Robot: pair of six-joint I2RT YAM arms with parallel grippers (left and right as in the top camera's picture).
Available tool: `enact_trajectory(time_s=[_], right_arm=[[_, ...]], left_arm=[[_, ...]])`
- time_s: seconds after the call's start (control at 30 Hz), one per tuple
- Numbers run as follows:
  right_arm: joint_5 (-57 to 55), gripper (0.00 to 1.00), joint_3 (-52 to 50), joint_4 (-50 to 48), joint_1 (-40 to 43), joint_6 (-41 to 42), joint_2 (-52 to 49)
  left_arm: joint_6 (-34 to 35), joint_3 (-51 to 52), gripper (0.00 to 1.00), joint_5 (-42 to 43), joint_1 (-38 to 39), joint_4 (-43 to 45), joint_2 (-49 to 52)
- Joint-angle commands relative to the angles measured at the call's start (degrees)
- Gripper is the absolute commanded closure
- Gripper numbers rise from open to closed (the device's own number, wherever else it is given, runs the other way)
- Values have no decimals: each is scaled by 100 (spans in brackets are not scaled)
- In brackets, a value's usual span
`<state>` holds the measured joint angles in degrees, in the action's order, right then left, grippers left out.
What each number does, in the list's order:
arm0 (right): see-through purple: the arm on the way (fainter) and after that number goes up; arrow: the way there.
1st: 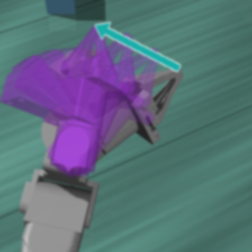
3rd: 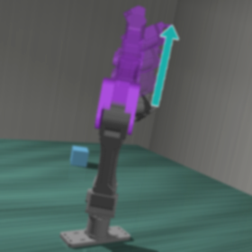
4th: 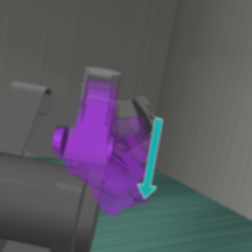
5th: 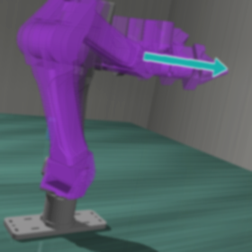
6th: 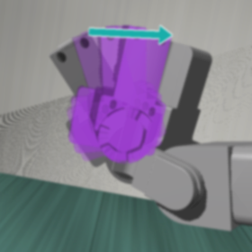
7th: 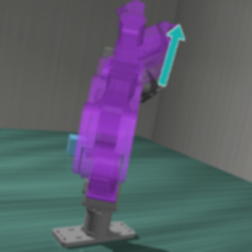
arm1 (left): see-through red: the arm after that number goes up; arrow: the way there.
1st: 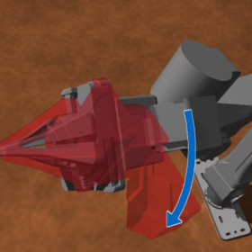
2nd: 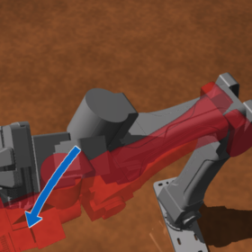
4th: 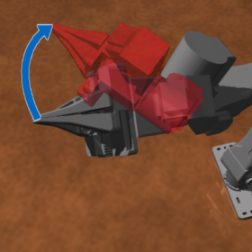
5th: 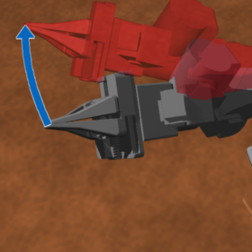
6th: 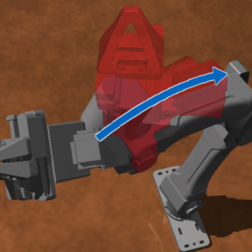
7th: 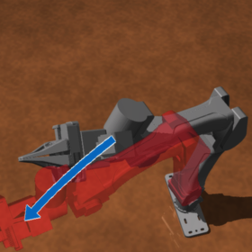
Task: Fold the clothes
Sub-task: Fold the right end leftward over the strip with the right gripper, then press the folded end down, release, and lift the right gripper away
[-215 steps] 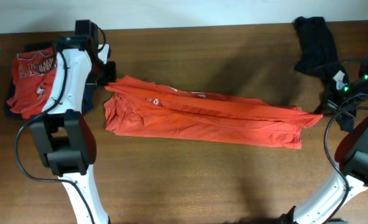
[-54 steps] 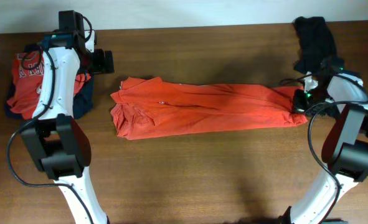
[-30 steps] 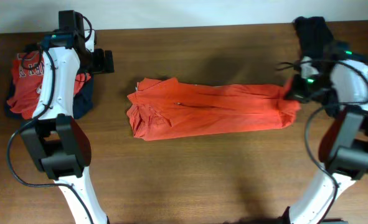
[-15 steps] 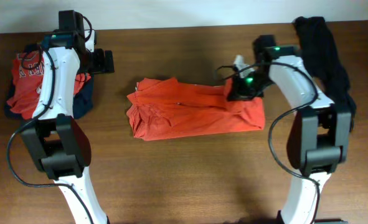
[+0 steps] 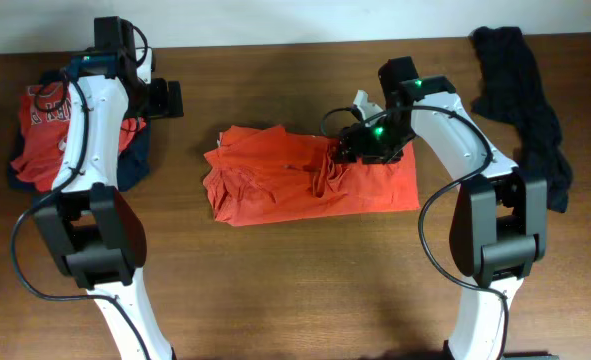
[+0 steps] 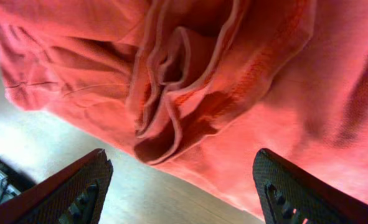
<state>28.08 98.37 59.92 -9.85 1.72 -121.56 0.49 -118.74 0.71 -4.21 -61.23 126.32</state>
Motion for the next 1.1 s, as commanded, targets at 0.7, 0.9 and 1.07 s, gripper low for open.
enact_trajectory(time_s=[0.7, 0.9, 1.07], right_arm=[[-1635, 37, -109, -1357, -844, 1270, 151], [-2098, 39, -109, -1316, -927, 1762, -70], [-2127, 39, -109, -1390, -933, 1878, -114]], left_arm=[[-4, -98, 1, 555, 17, 9, -216], [-7, -98, 1, 553, 17, 7, -216], [-7, -98, 1, 553, 17, 13, -216]])
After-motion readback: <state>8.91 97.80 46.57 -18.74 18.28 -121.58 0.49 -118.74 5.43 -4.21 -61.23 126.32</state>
